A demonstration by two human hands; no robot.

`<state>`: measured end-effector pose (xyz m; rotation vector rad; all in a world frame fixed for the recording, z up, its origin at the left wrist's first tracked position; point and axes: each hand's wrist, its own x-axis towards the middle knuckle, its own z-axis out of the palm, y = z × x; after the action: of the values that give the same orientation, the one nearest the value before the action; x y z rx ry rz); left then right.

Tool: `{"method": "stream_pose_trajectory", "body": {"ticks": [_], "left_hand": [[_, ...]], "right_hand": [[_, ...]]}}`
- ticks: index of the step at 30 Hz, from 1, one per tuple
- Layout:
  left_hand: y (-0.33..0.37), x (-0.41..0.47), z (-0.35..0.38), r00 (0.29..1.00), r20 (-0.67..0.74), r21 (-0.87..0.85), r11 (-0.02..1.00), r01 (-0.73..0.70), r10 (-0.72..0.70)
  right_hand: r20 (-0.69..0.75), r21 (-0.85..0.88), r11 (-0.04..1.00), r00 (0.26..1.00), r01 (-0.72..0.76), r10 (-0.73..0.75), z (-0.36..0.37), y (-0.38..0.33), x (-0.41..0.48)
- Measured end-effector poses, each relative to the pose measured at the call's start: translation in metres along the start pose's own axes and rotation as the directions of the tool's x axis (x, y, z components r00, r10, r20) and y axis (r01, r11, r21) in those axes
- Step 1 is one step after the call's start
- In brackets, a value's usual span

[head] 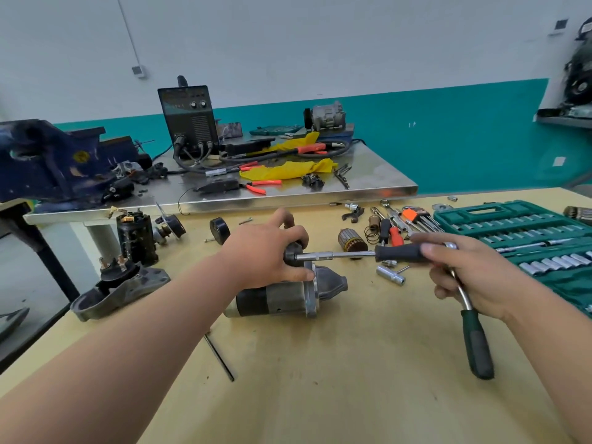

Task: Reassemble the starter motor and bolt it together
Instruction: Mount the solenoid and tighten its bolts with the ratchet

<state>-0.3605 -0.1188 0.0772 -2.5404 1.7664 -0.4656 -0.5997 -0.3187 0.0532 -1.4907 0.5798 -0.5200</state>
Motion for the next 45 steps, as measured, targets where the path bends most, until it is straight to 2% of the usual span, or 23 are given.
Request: {"method": "stream_pose_trajectory", "body": {"ticks": [3,7,10,14,17,21,24,25,28,32,36,40,43,45], "left_hand": [[0.001,-0.001,-0.001,1.000,-0.008,-0.006,1.000,0.002,-0.002],[0.002,-0.003,-0.001,1.000,-0.004,0.009,1.000,0.004,-0.004],[0.002,-0.005,-0.001,1.000,-0.007,-0.002,1.000,0.012,-0.012],[0.004,-0.005,-0.001,1.000,-0.010,0.005,1.000,0.015,-0.015],[0.005,-0.008,-0.003,1.000,-0.011,0.002,1.000,0.019,-0.019],[0.007,-0.011,-0.003,0.999,-0.034,0.017,1.000,0.011,-0.010],[0.008,-0.012,-0.004,0.999,-0.027,0.021,1.000,0.020,-0.020],[0.009,-0.012,-0.004,0.999,-0.028,0.022,1.000,0.022,-0.022],[0.010,-0.013,-0.004,0.999,-0.033,0.026,0.999,0.019,-0.018],[0.010,-0.014,-0.005,0.999,-0.028,0.011,1.000,0.023,-0.023],[0.010,-0.014,-0.004,0.999,-0.038,0.025,0.999,0.024,-0.023],[0.011,-0.017,-0.005,0.999,-0.042,0.013,1.000,0.020,-0.019],[0.010,-0.019,-0.004,0.998,-0.053,0.006,1.000,0.021,-0.020],[0.011,-0.019,-0.005,0.999,-0.047,0.012,1.000,0.025,-0.025]], "right_hand": [[-0.048,-0.058,0.998,0.999,0.013,-0.016,0.001,0.000,0.001],[-0.003,0.026,0.999,0.999,0.036,-0.036,-0.001,0.003,-0.001],[-0.085,-0.066,0.997,0.995,0.036,-0.042,0.004,0.004,0.000],[-0.013,-0.004,0.998,0.998,0.060,-0.060,0.001,0.004,-0.006],[-0.090,-0.158,0.986,0.994,0.046,-0.061,0.003,0.007,-0.006],[-0.020,-0.038,0.997,0.997,0.071,-0.072,0.002,0.004,-0.011],[-0.116,-0.166,0.986,0.992,0.028,-0.047,0.004,0.009,-0.009],[-0.124,-0.160,0.987,0.991,0.023,-0.044,0.004,0.009,-0.010],[0.005,0.008,0.999,0.999,0.041,-0.041,0.003,0.003,-0.017],[-0.095,-0.083,0.997,0.995,0.000,-0.008,0.005,0.006,-0.012],[-0.020,-0.009,0.994,0.994,0.110,-0.110,0.005,0.003,-0.016],[-0.110,-0.167,0.982,0.988,0.090,-0.109,0.007,0.006,-0.011],[-0.002,-0.008,0.993,0.993,0.117,-0.117,0.005,0.002,-0.017],[-0.040,-0.076,0.992,0.994,0.098,-0.101,0.007,0.003,-0.014]]}}
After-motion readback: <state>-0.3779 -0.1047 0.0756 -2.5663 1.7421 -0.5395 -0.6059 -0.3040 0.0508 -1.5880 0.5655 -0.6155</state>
